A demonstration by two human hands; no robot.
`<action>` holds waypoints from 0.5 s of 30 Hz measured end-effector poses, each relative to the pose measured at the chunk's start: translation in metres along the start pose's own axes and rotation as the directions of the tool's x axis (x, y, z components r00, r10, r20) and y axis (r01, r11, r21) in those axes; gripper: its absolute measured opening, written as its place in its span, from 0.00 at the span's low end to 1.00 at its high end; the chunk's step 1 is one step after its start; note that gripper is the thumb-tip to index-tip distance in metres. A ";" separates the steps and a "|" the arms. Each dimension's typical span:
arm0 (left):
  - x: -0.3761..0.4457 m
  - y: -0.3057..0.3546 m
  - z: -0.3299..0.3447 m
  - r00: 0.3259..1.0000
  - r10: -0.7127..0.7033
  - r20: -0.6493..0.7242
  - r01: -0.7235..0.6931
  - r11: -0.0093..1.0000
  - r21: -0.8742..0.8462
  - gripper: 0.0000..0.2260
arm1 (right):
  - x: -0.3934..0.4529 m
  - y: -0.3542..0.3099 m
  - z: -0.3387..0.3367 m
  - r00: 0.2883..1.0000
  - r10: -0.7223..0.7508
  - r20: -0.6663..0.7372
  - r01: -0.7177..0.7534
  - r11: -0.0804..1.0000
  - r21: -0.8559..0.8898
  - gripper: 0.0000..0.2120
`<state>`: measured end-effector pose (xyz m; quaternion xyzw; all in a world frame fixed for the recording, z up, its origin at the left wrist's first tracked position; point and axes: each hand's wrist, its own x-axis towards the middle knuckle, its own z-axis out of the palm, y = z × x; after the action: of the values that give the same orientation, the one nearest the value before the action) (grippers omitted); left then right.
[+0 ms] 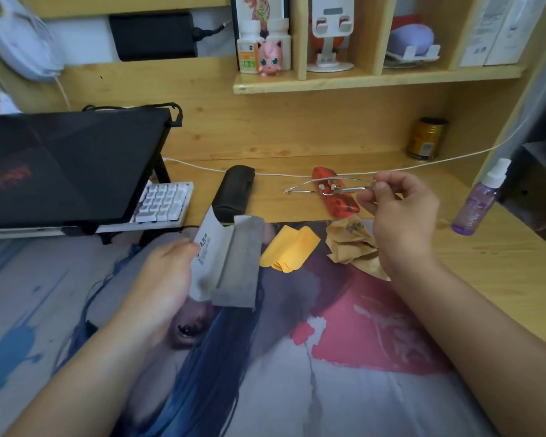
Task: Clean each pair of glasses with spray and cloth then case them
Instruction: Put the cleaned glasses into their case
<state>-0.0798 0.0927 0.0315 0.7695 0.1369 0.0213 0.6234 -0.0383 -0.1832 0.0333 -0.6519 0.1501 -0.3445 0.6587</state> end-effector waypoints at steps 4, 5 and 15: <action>-0.001 -0.003 0.001 0.958 0.279 0.066 -0.278 0.851 0.446 0.23 | 0.000 -0.004 -0.004 1.000 0.015 -0.015 -0.014 1.000 0.012 0.09; -0.002 -0.002 0.000 0.946 0.310 0.098 -0.312 0.781 0.541 0.25 | 0.001 -0.006 -0.006 1.000 0.020 -0.020 -0.019 1.000 0.012 0.09; 0.004 0.010 0.007 0.875 0.415 0.248 -0.352 0.194 0.916 0.21 | -0.015 -0.011 -0.064 0.955 0.290 0.065 -0.291 0.957 0.007 0.08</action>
<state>-0.0724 0.0853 0.0386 0.9918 -0.0560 0.1121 0.0230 -0.0933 -0.2207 0.0330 -0.6280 0.2205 -0.2246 0.7117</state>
